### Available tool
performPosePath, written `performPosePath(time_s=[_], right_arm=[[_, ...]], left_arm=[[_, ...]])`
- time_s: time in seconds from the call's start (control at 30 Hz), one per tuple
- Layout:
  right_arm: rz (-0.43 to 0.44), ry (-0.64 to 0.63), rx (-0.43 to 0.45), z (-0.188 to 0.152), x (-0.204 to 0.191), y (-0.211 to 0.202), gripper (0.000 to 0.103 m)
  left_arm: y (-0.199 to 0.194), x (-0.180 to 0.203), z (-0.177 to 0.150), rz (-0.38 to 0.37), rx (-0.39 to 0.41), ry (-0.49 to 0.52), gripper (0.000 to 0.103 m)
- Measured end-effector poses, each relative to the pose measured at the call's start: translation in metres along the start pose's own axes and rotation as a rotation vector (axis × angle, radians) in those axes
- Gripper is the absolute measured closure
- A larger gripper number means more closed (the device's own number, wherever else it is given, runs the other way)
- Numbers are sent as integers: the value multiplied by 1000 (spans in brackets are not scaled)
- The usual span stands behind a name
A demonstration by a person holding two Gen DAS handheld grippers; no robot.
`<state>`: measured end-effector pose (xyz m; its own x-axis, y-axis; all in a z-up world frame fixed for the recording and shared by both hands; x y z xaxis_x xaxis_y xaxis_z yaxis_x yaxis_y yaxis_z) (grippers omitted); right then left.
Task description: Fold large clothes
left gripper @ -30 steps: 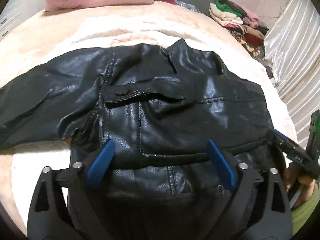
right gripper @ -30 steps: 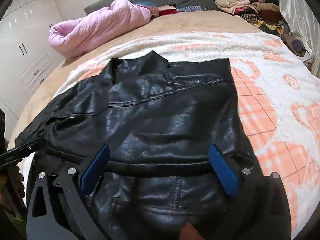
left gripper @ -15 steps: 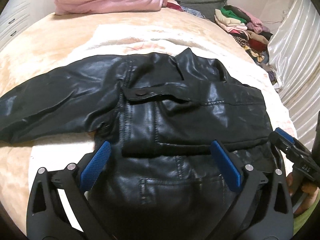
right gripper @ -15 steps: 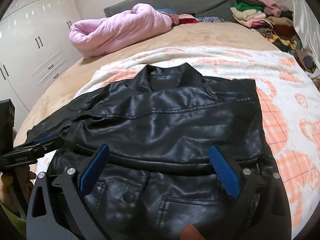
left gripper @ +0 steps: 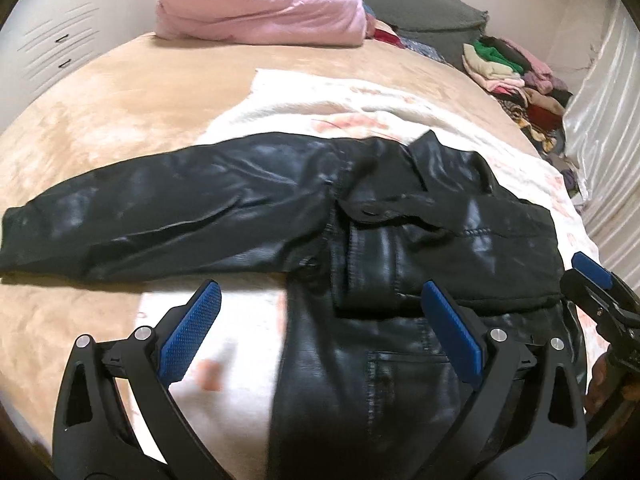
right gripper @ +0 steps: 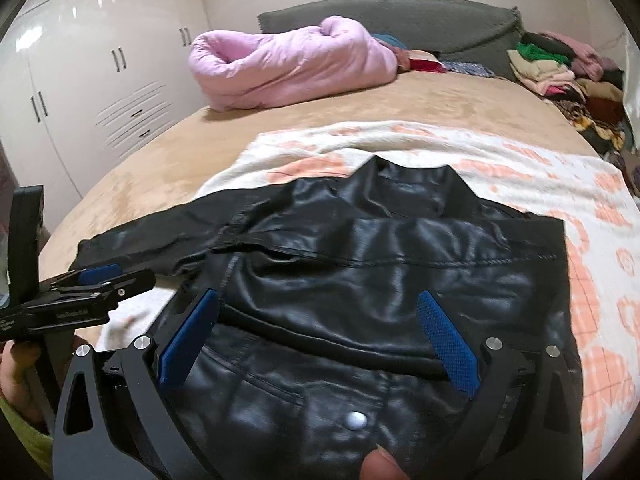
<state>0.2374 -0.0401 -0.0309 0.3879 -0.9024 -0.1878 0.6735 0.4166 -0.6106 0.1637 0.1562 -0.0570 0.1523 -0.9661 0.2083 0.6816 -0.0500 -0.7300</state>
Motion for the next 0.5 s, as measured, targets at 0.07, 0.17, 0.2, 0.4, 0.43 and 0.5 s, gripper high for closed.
performPosePath(time_s=[0.07, 0.17, 0.2, 0.4, 0.43, 0.5], right_arm=[[12, -16, 2, 4, -12, 2, 4], [22, -44, 4, 10, -29, 7, 4], [33, -51, 7, 12, -36, 8, 4], [71, -92, 17, 22, -66, 15, 4], [79, -97, 12, 24, -71, 17, 4], [91, -108, 13, 27, -81, 19, 4]], left_arm=[[-4, -7, 2, -5, 7, -16, 9], [-8, -19, 5, 6, 22, -38, 9], [-10, -25, 6, 19, 25, -45, 9], [-16, -53, 7, 38, 40, -97, 9], [-17, -57, 7, 39, 42, -105, 9], [-18, -66, 8, 47, 46, -126, 9]])
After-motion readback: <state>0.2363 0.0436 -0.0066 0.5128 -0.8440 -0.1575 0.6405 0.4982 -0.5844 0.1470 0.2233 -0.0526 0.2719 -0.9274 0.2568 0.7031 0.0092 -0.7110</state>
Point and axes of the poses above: each gripper's, at about its wrist camera, not at the fingertips, and y roughly the way its jaws point, x to its right, z to its top, the point moved 8 cm from there along y, roughly the way its jaws point, and after that the axes turned 2 degrees about x, right-handed, at the moved point
